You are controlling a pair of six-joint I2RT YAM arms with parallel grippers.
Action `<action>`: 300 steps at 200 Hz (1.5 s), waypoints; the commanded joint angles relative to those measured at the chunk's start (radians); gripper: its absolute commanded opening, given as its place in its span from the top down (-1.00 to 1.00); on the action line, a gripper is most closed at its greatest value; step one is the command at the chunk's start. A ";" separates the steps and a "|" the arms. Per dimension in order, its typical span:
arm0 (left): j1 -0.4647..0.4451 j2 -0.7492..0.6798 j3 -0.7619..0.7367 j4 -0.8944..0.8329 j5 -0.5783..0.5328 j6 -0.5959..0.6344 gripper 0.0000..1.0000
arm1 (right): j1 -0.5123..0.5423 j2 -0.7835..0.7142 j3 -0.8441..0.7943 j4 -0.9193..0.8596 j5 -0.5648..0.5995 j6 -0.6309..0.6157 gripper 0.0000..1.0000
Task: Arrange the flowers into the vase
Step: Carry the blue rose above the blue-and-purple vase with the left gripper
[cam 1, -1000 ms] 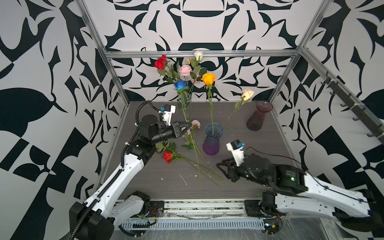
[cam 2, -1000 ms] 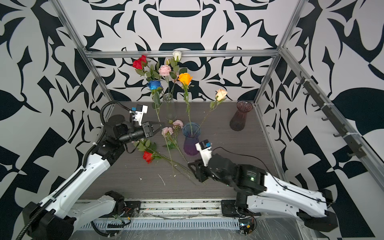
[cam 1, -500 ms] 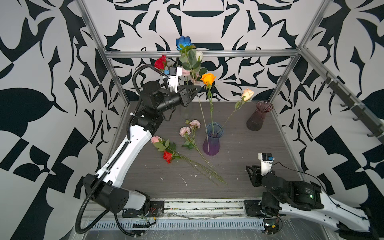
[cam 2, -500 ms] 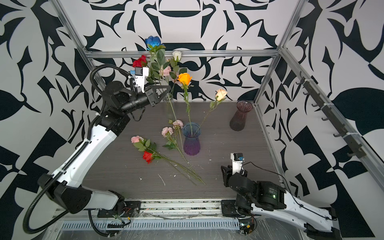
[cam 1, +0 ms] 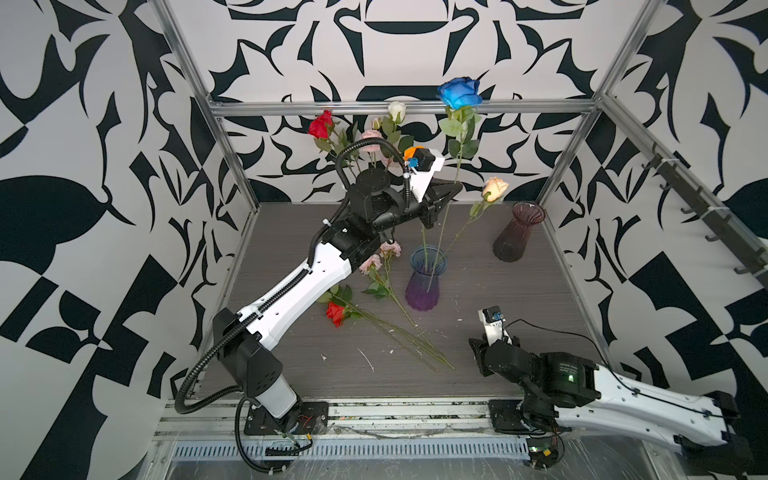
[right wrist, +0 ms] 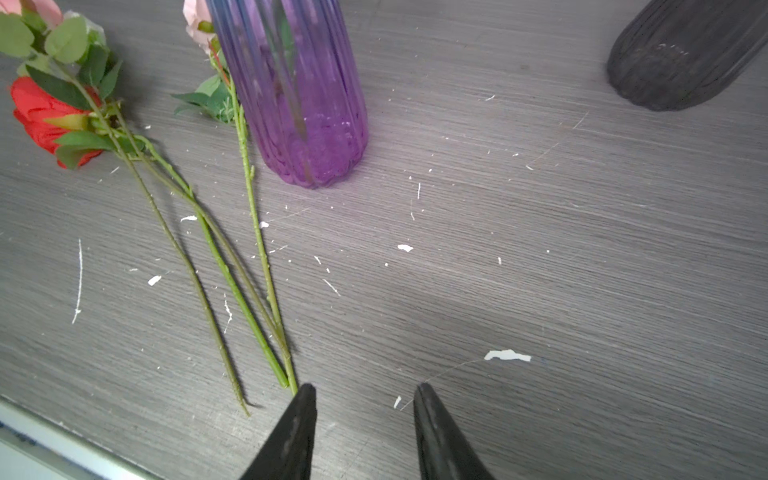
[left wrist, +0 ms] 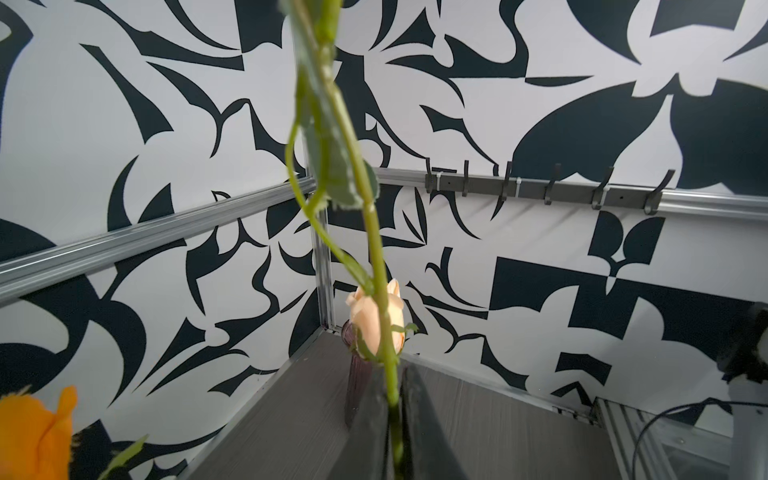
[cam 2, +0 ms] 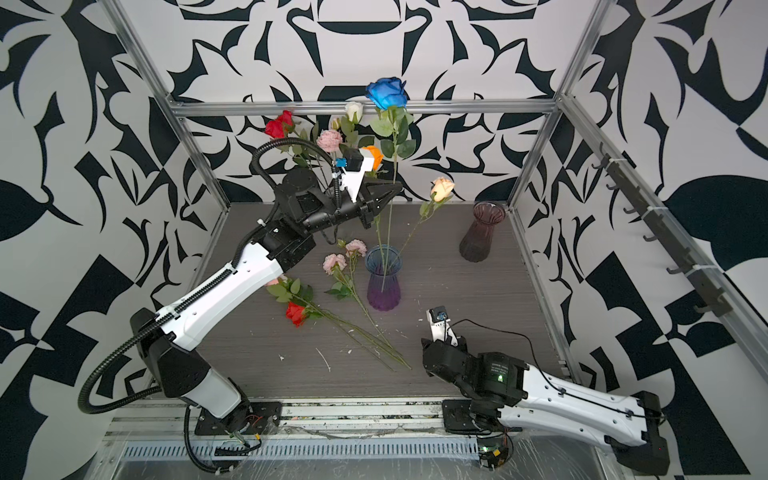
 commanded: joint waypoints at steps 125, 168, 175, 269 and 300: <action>0.010 0.034 0.146 0.037 -0.131 0.027 0.89 | 0.001 -0.198 -0.015 0.006 0.011 -0.010 0.16; 0.008 0.003 0.129 0.037 -0.137 0.004 0.88 | 0.001 -0.161 -0.009 0.013 0.007 -0.015 0.16; 0.009 0.002 0.135 0.034 -0.137 -0.001 0.87 | 0.001 -0.160 -0.009 0.014 0.007 -0.015 0.16; 0.003 -0.021 0.157 0.001 -0.120 -0.013 0.87 | 0.001 -0.126 -0.005 0.022 0.000 -0.023 0.16; 0.003 -0.032 0.175 -0.009 -0.125 0.000 0.87 | 0.001 -0.125 -0.005 0.024 -0.001 -0.023 0.16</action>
